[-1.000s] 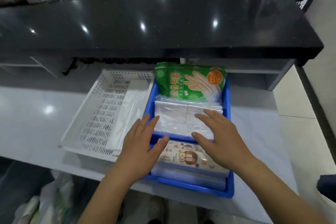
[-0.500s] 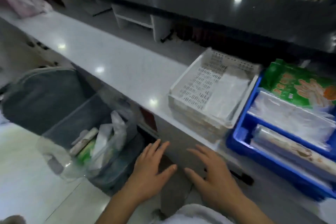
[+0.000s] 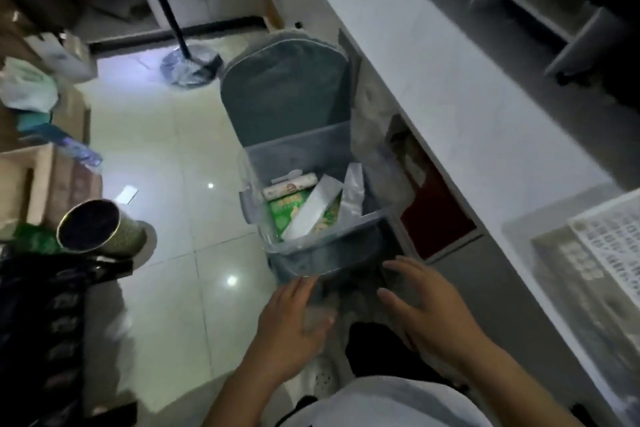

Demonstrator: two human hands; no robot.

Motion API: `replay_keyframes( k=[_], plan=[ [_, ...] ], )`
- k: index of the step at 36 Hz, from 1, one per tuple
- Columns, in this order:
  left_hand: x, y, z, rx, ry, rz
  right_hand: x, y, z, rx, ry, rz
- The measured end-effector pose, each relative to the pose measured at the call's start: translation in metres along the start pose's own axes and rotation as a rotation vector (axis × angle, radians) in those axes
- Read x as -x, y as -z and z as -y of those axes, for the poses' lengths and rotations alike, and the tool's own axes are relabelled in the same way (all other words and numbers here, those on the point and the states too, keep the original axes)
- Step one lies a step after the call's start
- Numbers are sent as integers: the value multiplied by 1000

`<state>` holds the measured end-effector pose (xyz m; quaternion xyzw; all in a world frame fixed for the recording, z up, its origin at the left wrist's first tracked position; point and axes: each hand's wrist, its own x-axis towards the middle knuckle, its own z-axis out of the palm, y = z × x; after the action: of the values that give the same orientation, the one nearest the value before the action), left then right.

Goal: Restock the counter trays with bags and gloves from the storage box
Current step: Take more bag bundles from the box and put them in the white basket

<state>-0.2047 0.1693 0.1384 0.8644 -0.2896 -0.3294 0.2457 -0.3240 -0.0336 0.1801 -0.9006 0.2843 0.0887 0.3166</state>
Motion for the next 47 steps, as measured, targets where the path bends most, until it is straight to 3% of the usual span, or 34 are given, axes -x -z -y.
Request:
replay_keyframes(
  k=[11, 19, 28, 33, 37, 47],
  plan=[
    [-81, 63, 5, 74, 154, -17, -155, 13, 41, -49, 184, 80],
    [-195, 106, 8, 60, 235, -18, -259, 6, 12, -67, 64, 208],
    [-317, 43, 51, -29, 356, 285, -315, -59, -58, 130, -114, 359],
    [-381, -3, 85, -136, 385, 347, -329, -104, -89, 246, -74, 321],
    [-424, -41, 111, -215, 346, 350, -337, -134, -97, 282, -24, 156],
    [-487, -114, 141, -338, 457, 209, -336, -164, -114, 300, 49, -146]
  ],
)
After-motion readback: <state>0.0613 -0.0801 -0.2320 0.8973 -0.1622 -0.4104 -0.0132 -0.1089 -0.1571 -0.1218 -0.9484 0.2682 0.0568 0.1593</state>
